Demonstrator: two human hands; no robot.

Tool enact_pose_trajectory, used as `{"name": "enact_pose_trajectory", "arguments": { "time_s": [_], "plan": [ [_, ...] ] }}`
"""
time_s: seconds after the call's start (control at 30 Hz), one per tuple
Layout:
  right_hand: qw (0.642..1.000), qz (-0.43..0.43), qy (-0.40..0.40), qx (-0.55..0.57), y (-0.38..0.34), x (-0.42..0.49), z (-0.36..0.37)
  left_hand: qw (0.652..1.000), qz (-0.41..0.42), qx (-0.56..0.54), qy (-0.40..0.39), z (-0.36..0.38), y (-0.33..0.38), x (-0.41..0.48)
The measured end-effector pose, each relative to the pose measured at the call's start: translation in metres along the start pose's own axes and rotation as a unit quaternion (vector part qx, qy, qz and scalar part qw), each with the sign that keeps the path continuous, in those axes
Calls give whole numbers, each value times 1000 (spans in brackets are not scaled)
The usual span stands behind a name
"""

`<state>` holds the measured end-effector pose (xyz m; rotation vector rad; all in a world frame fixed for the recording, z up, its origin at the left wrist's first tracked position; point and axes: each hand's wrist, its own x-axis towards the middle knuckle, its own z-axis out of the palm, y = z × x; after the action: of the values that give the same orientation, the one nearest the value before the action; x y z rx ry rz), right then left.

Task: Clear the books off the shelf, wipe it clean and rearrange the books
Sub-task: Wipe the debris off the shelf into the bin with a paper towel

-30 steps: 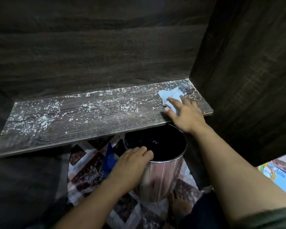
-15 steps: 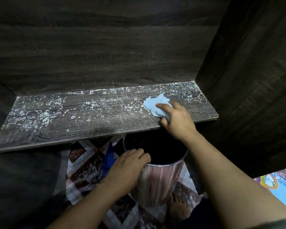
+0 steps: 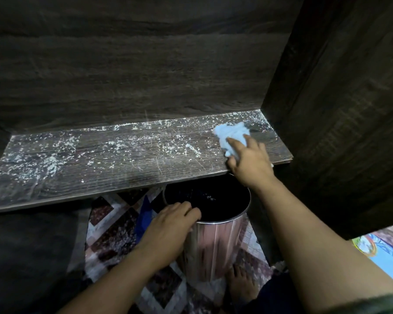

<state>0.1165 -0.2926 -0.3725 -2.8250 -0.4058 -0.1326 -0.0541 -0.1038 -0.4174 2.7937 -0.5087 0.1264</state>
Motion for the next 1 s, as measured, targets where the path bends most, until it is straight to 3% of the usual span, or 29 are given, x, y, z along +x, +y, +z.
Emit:
{"name": "enact_pose_trajectory", "arguments": {
  "time_s": [0.07,0.13,0.23,0.33,0.43,0.53,0.63,0.73,0.87,1.0],
  "plan": [
    [998,-25,5,53,-7,-2,-1,1000,2,2,-1,2,0,2],
    [994,-10,63,92,-2,2,-3,1000,8,1,-2,2,1,3],
    [980,90,162,71,25,10,-12,1000,10,4,-3,1,1,2],
    [986,138,98,-3,46,12,-11,1000,13,11,1,3,0,0],
    [993,104,44,-28,35,13,-2,1000,16,6,11,4,-2,0],
    [1000,22,14,-2,5,11,0,1000,15,7,10,3,-1,0],
    [995,-31,22,92,-19,5,0,1000,9,6,5,3,0,0],
    [992,-6,77,103,-18,7,-4,1000,15,8,7,3,-2,-3],
    [999,37,-26,3,0,7,3,1000,21,13,-7,4,-5,-9],
    [999,25,-43,10,3,5,7,999,32,11,1,-3,1,-12]
  ]
}}
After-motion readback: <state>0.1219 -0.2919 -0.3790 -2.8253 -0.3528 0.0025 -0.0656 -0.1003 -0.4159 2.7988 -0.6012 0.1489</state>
